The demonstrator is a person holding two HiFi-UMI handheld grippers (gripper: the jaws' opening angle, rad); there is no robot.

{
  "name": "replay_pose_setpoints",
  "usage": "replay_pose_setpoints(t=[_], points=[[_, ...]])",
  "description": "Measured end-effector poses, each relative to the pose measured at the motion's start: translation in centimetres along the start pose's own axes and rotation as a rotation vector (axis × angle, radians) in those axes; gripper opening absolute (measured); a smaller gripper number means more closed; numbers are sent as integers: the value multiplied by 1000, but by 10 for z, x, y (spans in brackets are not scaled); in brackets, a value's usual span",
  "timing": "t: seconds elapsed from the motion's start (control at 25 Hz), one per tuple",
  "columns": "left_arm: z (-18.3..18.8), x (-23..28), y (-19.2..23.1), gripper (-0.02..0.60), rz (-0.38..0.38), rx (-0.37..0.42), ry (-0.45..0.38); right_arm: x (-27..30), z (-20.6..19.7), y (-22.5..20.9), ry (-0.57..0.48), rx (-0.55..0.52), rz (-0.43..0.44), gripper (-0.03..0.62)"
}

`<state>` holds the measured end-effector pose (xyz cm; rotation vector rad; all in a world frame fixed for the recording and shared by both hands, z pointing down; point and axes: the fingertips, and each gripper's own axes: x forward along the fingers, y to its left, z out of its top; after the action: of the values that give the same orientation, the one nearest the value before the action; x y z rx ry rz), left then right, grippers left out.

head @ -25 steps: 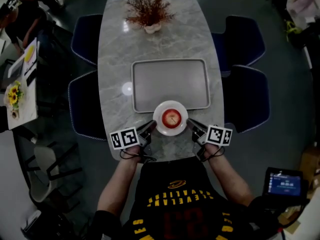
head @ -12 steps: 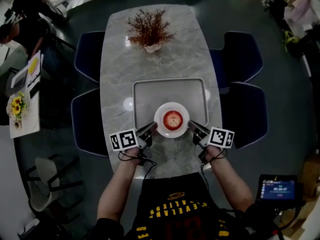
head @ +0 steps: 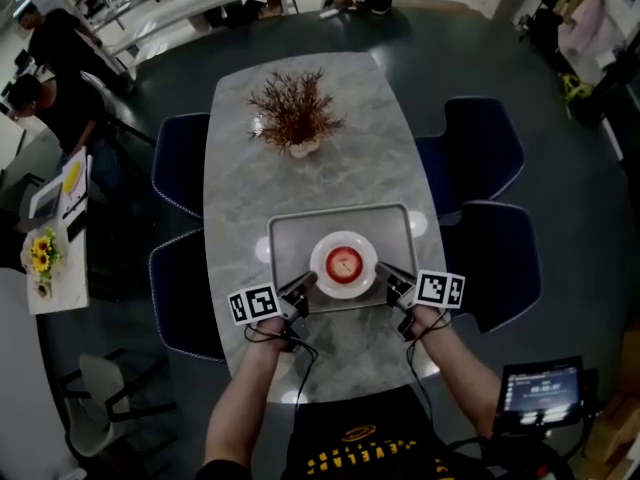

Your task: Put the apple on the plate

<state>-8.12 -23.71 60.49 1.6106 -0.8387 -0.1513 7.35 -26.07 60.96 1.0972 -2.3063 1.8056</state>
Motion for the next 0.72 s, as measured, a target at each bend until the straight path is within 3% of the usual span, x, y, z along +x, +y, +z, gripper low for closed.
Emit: replay_pose_setpoints(t=[0.28, 0.72], points=[[3, 16, 19, 25, 10, -18, 21, 11, -1, -24, 29, 34, -29, 26], [5, 27, 38, 25, 40, -30, 51, 27, 4, -39, 64, 4, -49, 27]])
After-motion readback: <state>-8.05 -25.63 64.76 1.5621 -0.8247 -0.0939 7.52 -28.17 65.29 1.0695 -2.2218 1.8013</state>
